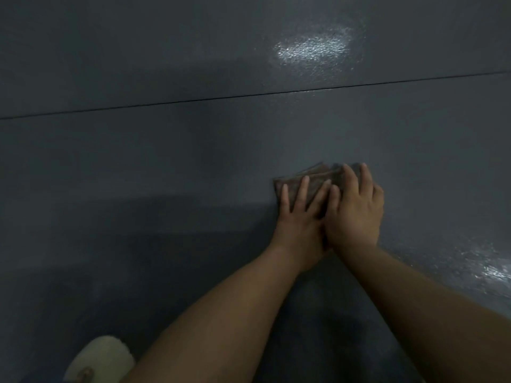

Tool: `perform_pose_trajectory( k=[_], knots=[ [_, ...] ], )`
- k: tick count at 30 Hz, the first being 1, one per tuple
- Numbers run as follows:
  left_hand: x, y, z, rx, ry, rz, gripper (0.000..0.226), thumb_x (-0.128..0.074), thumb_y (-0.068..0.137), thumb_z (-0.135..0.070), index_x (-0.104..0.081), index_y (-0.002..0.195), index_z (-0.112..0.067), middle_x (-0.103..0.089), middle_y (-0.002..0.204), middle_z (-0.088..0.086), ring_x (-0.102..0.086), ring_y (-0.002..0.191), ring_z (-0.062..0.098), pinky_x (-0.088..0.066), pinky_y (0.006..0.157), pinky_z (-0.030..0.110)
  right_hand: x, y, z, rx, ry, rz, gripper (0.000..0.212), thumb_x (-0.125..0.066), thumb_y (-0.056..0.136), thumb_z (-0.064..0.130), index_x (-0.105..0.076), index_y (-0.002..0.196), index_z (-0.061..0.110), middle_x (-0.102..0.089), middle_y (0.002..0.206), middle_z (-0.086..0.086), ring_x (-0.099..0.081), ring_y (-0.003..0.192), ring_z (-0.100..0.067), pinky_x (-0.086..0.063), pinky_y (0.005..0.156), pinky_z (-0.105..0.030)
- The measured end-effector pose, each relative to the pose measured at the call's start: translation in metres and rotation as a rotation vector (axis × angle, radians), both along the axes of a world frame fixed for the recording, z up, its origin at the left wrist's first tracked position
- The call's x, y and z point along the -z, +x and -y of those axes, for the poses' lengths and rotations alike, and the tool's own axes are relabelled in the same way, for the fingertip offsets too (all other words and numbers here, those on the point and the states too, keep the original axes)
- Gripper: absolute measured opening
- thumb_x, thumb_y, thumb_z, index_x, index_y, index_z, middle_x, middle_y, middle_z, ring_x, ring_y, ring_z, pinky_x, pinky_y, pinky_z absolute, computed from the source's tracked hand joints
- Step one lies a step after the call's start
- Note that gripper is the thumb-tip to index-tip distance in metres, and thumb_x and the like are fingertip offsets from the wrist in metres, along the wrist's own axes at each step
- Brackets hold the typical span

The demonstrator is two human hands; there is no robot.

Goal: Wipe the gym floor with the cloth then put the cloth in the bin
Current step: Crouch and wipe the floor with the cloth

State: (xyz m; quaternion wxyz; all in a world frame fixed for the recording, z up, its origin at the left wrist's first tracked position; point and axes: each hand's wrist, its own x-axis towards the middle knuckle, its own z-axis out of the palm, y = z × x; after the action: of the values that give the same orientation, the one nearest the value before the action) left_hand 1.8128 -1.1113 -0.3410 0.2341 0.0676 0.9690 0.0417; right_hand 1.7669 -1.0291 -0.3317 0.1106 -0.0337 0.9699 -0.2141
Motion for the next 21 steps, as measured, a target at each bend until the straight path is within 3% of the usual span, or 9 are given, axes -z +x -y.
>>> perform_pose_trajectory(
  k=[3, 7, 10, 13, 17, 21],
  knots=[
    [-0.002, -0.009, 0.044, -0.070, 0.008, -0.024, 0.072, -0.035, 0.092, -0.059, -0.001, 0.151, -0.034, 0.015, 0.159, 0.001, 0.017, 0.143, 0.035, 0.014, 0.109, 0.059, -0.001, 0.005, 0.012, -0.054, 0.018, -0.008, 0.048, -0.037, 0.098, 0.029, -0.041, 0.142, 0.010, -0.028, 0.152, -0.019, -0.031, 0.131, -0.042, -0.023, 0.112, -0.049],
    [-0.002, 0.020, 0.126, -0.545, -0.142, -0.008, 0.071, -0.028, 0.093, -0.061, 0.005, 0.150, -0.036, 0.017, 0.158, 0.004, 0.014, 0.144, 0.037, 0.007, 0.111, 0.059, -0.005, 0.018, 0.035, -0.139, -0.002, -0.032, 0.058, -0.028, 0.091, 0.039, -0.048, 0.137, 0.009, -0.037, 0.146, -0.023, -0.040, 0.123, -0.045, -0.031, 0.107, -0.056],
    [-0.005, 0.070, 0.176, -0.890, -0.185, 0.029, 0.069, -0.025, 0.093, -0.060, 0.004, 0.151, -0.034, 0.016, 0.158, 0.004, 0.011, 0.144, 0.036, 0.000, 0.113, 0.060, -0.006, 0.027, 0.044, -0.183, -0.003, -0.027, 0.054, -0.033, 0.092, 0.035, -0.050, 0.135, 0.008, -0.040, 0.143, -0.024, -0.043, 0.121, -0.046, -0.033, 0.105, -0.057],
    [-0.006, 0.098, 0.179, -1.149, -0.188, 0.073, 0.068, -0.024, 0.095, -0.058, 0.003, 0.152, -0.032, 0.016, 0.158, 0.005, 0.012, 0.144, 0.037, 0.000, 0.113, 0.061, -0.010, 0.036, 0.050, -0.237, 0.006, -0.010, 0.059, -0.026, 0.091, 0.040, -0.051, 0.134, 0.009, -0.042, 0.142, -0.023, -0.045, 0.119, -0.045, -0.035, 0.104, -0.056],
    [-0.003, 0.077, 0.132, -1.163, -0.117, 0.000, 0.068, -0.027, 0.096, -0.055, 0.003, 0.152, -0.030, 0.017, 0.158, 0.007, 0.015, 0.142, 0.040, 0.004, 0.111, 0.061, -0.013, 0.039, 0.055, -0.297, 0.035, 0.054, 0.054, -0.028, 0.095, 0.039, -0.045, 0.140, 0.013, -0.033, 0.150, -0.018, -0.035, 0.130, -0.041, -0.026, 0.111, -0.052],
    [-0.003, 0.061, 0.094, -0.805, -0.073, 0.000, 0.070, -0.025, 0.093, -0.061, 0.007, 0.150, -0.034, 0.020, 0.157, 0.007, 0.018, 0.141, 0.042, 0.010, 0.109, 0.061, -0.012, 0.034, 0.058, -0.349, 0.116, 0.121, 0.049, -0.033, 0.101, 0.033, -0.030, 0.148, 0.020, -0.017, 0.158, -0.009, -0.019, 0.139, -0.034, -0.013, 0.117, -0.044]
  ],
)
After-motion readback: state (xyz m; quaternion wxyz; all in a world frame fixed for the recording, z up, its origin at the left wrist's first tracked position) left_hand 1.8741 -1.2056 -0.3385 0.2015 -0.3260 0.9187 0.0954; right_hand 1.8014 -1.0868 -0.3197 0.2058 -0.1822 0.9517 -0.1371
